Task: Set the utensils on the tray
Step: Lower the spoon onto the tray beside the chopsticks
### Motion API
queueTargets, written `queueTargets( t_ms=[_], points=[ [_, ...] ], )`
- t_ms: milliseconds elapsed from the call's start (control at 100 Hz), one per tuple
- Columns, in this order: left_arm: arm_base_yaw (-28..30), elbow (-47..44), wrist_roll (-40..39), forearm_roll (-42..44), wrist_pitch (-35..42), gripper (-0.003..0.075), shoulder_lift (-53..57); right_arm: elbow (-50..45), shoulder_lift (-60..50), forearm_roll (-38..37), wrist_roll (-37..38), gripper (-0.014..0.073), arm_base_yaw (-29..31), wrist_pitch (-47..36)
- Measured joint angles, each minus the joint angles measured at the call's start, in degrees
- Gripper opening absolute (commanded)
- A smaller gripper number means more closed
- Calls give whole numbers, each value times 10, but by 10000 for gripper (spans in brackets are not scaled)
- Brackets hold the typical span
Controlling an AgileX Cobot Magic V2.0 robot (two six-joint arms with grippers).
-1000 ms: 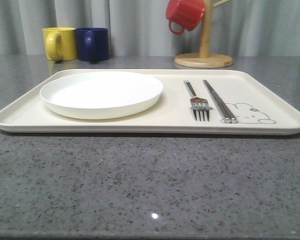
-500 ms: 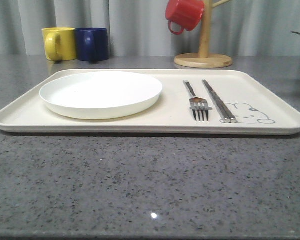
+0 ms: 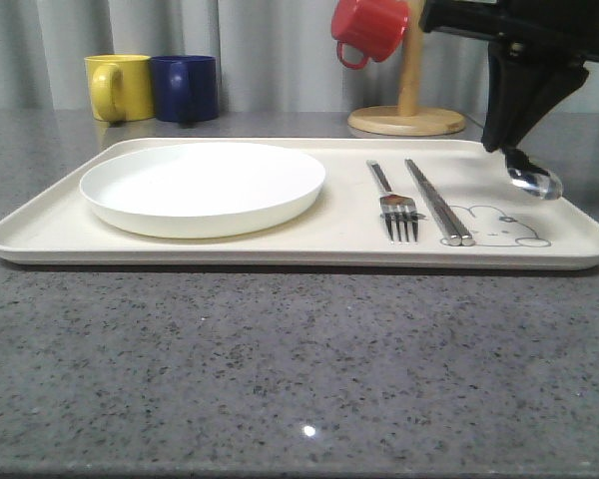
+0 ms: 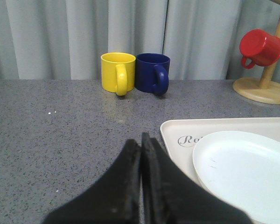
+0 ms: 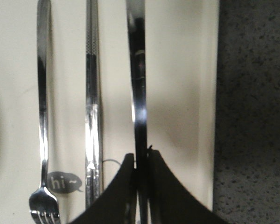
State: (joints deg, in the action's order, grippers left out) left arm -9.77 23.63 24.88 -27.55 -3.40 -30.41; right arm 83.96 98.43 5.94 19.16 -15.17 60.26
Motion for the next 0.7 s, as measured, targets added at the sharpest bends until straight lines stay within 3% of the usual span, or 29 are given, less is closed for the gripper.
queueTargets(
  t_ms=[320, 700],
  points=[
    [0, 0, 0, 0, 0, -18, 0, -1, 40, 0, 5, -43, 0, -1],
    [0, 0, 0, 0, 0, -18, 0, -2, 42, 0, 7, 251, 0, -2]
  ],
)
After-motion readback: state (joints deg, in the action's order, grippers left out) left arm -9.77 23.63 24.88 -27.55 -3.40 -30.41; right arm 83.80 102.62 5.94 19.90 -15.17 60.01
